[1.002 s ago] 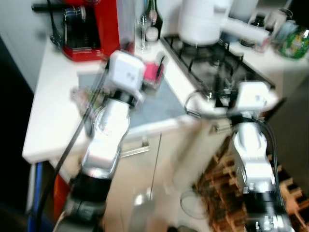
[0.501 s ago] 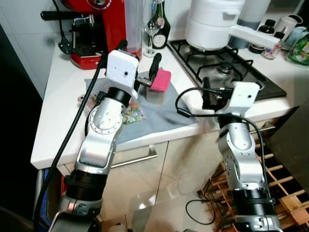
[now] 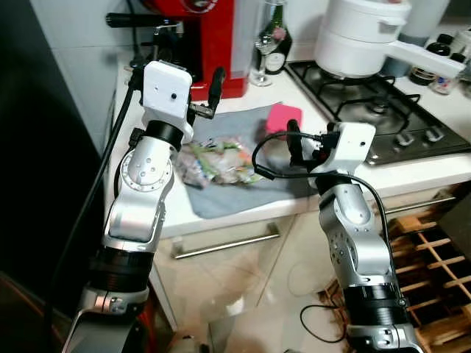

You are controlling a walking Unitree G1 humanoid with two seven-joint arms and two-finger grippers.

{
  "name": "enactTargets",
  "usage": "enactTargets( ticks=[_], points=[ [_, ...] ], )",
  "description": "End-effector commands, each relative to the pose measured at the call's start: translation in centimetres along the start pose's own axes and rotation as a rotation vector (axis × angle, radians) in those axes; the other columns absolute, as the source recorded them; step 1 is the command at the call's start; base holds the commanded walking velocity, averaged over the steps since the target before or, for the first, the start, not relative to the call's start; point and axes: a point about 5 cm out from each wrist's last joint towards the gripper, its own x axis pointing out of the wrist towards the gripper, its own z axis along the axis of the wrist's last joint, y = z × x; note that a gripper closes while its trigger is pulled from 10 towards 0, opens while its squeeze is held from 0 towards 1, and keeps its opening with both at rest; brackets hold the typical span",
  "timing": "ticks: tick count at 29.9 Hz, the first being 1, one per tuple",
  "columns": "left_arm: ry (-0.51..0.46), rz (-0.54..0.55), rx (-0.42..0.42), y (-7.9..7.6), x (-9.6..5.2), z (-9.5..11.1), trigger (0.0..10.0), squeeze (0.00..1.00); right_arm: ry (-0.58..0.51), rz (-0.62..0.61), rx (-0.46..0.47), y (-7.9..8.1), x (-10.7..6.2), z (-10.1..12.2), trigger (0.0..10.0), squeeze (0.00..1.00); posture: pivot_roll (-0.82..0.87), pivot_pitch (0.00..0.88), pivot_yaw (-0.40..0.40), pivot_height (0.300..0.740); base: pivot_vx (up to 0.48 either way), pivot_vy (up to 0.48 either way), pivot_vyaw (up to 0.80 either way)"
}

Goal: Restocking fridge

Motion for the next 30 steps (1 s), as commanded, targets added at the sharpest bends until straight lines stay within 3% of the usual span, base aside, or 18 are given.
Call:
enactTargets(
  ticks=[1,9,11,16,18,30],
  points=[
    [0.006,-0.013,0.003,-0.5,0.1,-0.1,10.0,0.0,-0.004,0.0,0.005,-0.3,0.1,0.4,10.0,0.0,0.02,0.0,-0.03,0.74,0.0,0.0,0.0],
    [0.001,-0.01,0.006,-0.5,0.2,0.0,10.0,0.0,0.068,0.015,0.076,1.3,1.3,0.0,10.0,0.0,0.03,0.0,-0.038,0.74,0.0,0.0,0.0],
    [-0.005,-0.009,0.011,-0.5,0.2,0.1,10.0,0.0,0.062,0.018,0.061,2.1,2.4,0.7,10.0,0.0,0.04,0.0,-0.04,0.74,0.0,0.0,0.0],
    [-0.005,-0.008,0.013,-0.4,0.2,0.1,10.0,0.0,0.062,0.025,0.06,2.6,2.8,0.9,10.0,0.0,0.04,0.0,-0.037,0.74,0.0,0.0,0.0],
    [0.0,-0.011,0.017,-0.4,0.2,-0.1,10.0,0.0,0.08,0.035,0.026,4.7,4.3,1.2,10.0,0.0,0.05,0.0,-0.04,0.74,0.0,0.0,0.0],
    [0.002,-0.006,0.024,-0.2,0.1,-0.1,10.0,0.0,0.167,-0.042,-0.035,6.2,5.7,0.5,10.0,0.0,0.07,0.0,-0.05,0.74,0.0,0.0,0.0]
  ],
)
